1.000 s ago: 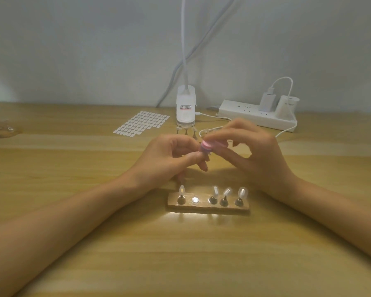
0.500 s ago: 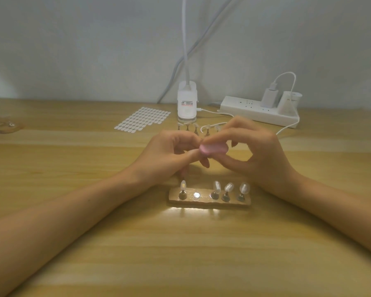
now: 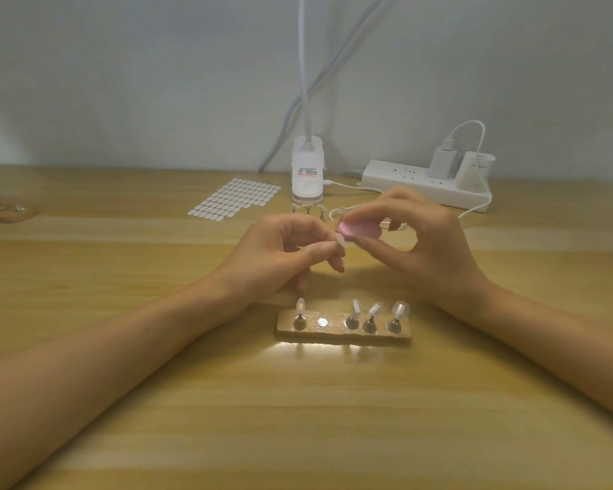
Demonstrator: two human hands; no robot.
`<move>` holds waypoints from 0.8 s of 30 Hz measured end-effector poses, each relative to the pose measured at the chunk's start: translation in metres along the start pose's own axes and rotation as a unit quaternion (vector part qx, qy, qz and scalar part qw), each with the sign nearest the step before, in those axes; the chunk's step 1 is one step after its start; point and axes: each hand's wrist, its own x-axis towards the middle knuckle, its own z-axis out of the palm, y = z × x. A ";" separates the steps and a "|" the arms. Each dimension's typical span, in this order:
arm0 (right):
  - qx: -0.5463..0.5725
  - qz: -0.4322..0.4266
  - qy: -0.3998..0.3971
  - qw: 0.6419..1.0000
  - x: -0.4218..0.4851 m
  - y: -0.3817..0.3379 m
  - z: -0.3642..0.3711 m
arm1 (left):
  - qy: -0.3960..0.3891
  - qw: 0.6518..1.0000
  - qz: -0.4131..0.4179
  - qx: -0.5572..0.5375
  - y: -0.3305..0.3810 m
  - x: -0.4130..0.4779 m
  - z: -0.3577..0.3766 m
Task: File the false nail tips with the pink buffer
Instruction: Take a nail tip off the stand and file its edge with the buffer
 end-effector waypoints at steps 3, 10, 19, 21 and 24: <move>0.002 0.011 0.008 1.000 0.000 0.002 0.000 | -0.002 1.000 0.011 -0.008 0.001 -0.002 0.001; 0.039 -0.019 -0.019 0.999 0.000 -0.003 0.000 | -0.003 1.000 0.007 -0.020 0.001 -0.001 -0.001; 0.027 0.018 -0.003 0.999 0.002 -0.006 0.000 | -0.012 0.999 0.022 -0.021 0.000 -0.002 -0.001; 0.030 0.033 0.033 0.998 0.002 -0.005 -0.004 | -0.021 0.999 0.029 -0.020 0.001 -0.002 0.000; 0.023 -0.009 0.001 1.000 0.001 -0.007 -0.001 | -0.020 0.999 0.025 -0.017 0.001 -0.002 -0.001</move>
